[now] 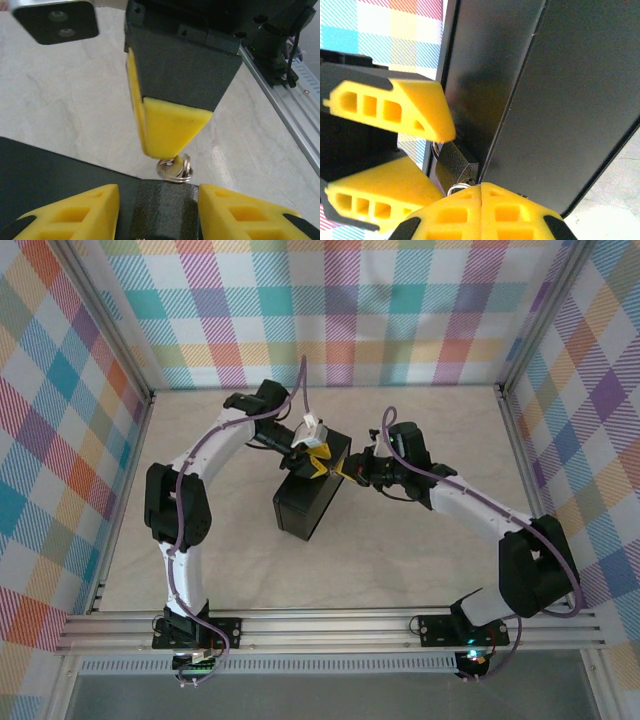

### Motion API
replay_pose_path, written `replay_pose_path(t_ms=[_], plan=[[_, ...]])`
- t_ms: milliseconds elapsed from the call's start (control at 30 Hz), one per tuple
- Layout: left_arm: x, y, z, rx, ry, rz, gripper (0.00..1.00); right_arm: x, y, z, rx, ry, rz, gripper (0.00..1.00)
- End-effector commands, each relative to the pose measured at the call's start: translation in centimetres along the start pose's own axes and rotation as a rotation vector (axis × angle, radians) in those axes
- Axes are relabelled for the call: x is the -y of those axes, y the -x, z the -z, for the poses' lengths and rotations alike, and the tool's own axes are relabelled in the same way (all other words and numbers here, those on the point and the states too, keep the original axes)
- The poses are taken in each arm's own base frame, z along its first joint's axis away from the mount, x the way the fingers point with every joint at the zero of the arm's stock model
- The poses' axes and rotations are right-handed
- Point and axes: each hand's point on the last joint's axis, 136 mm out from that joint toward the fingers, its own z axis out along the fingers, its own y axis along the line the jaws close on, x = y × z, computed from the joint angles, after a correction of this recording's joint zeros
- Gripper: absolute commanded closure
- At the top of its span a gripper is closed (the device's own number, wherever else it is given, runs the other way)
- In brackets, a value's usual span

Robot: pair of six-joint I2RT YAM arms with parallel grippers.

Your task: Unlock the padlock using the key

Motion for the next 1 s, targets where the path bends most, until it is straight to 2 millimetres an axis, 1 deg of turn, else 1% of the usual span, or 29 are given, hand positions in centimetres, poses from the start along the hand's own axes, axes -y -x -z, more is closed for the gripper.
replay_pose_path(t_ms=[0,100,200,300,367,400,433,467,533,600,633,733,800,867,967], plan=[[0.2,2.8,2.5,0.058,0.040,-0.045,0.55,-0.9,0.6,1.4,0.020,-0.023,0.061,0.97],[-0.1,2.8,2.8,0.054,0.057,-0.035,0.54,-1.5,1.0,2.2,0.039,-0.042,0.121,0.89],[-1.0,2.6,3.1,0.036,0.096,-0.010,0.54,-2.0,1.3,2.9,0.053,-0.055,0.206,0.83],[-2.2,2.5,3.4,0.019,0.155,0.036,0.55,-2.4,1.3,3.2,0.062,-0.052,0.362,0.77],[-2.8,2.6,3.8,0.004,0.192,0.066,0.55,-2.6,1.0,3.2,0.046,-0.037,0.488,0.72],[-3.2,2.7,4.0,-0.003,0.216,0.087,0.55,-2.8,0.8,3.0,0.034,-0.021,0.559,0.51],[-3.7,2.7,4.3,-0.011,0.246,0.118,0.55,-3.0,0.5,2.8,0.021,0.002,0.638,0.32],[-4.1,2.8,4.6,-0.017,0.273,0.146,0.55,-3.1,0.2,2.6,0.011,0.015,0.693,0.28],[-5.3,3.1,5.3,-0.019,0.341,0.229,0.55,-2.8,-0.3,2.0,-0.003,0.039,0.847,0.24],[-6.0,3.4,5.9,-0.010,0.387,0.334,0.55,-2.9,-0.5,1.6,-0.007,0.072,0.949,0.17],[-6.3,3.3,6.2,-0.012,0.413,0.396,0.56,-3.2,-0.5,1.5,0.001,0.090,1.003,0.16],[-7.7,2.5,7.3,-0.009,0.529,0.636,0.59,-3.9,-0.1,1.4,0.041,0.116,1.150,0.14],[-8.7,1.3,8.2,-0.008,0.632,0.808,0.59,-4.3,0.0,1.2,0.047,0.133,1.223,0.15],[-9.2,-0.4,9.1,-0.017,0.741,0.964,0.58,-4.5,-0.2,0.8,0.028,0.160,1.291,0.16],[-8.7,-3.5,10.3,-0.041,0.893,1.138,0.59,-4.6,-0.5,0.2,-0.002,0.206,1.390,0.18]])
